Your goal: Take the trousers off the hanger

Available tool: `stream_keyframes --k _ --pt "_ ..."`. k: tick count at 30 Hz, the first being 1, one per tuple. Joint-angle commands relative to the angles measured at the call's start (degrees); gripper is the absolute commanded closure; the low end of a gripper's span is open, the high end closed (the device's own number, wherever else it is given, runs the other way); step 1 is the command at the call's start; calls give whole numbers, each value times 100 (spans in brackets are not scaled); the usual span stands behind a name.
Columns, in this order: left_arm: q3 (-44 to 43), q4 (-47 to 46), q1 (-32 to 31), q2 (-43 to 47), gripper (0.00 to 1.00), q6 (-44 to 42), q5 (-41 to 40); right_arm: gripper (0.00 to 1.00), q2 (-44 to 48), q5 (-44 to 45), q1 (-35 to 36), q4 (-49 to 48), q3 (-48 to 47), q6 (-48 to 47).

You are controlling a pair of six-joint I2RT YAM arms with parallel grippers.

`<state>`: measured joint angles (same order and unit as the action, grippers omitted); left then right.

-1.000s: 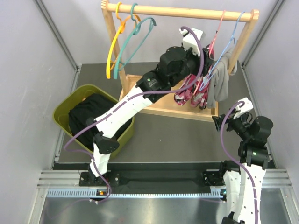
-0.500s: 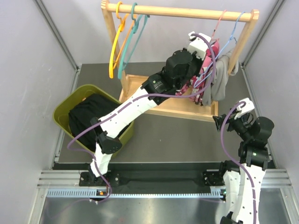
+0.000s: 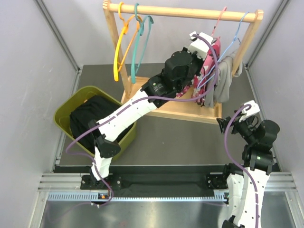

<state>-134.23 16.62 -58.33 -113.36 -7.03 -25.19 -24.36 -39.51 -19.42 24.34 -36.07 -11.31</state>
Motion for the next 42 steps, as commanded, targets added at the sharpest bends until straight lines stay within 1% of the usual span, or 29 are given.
stream_keyframes --k 1,8,12,14,17,20,21,23,24,27,28,30,31,33,36,37,40,42 --pt "-103 -1926 93 824 100 -88 -206 10 63 -206 -106 -412 -66 41" --pt "-103 -2251 120 912 100 26 -179 10 80 -250 -150 -412 -58 41" --pt "-50 -2260 146 1026 100 26 -249 10 81 -338 -159 -404 -58 32" --pt "125 -2225 155 1192 100 8 -311 9 98 -452 -176 -403 -49 -11" --pt "564 -2199 155 1543 100 26 -337 6 151 -751 -176 -342 -49 -108" --pt "907 -1935 155 1877 100 96 -381 2 265 -1163 -176 -307 -49 -205" --pt "1099 -1839 155 1983 100 140 -381 0 291 -1478 -167 -307 -40 -214" --pt "1320 -1750 155 2299 100 219 -390 0 379 -1848 -176 -246 -40 -327" --pt "1443 -1733 155 2423 100 298 -364 0 423 -2268 -167 -245 -14 -371" --pt "1978 -1680 155 2862 100 482 -303 0 529 -2885 -159 -97 22 -564" --pt "2058 -1445 155 2968 100 561 -276 0 546 -2974 -150 -61 30 -652" --pt "2338 -1268 155 3284 100 693 -206 0 520 -3124 -150 157 -13 -836" --pt "2462 -1136 155 3398 100 903 -145 0 511 -3194 -132 237 -31 -899" --pt "2891 -1100 155 3776 100 1149 -109 1 467 -3352 -115 369 -84 -1004" --pt "3410 -1073 155 4260 100 1431 -65 0 283 -3380 -71 957 -355 -1705" --pt "3526 -1082 155 4357 100 1493 -56 0 91 -3371 -36 1420 -469 -2212" --pt "3895 -1073 155 4682 100 1704 -12 0 -427 -3406 157 2160 -1006 -3207" --pt "4106 -1073 155 4814 100 1801 -3 0 -666 -3232 437 2268 -1322 -3482"
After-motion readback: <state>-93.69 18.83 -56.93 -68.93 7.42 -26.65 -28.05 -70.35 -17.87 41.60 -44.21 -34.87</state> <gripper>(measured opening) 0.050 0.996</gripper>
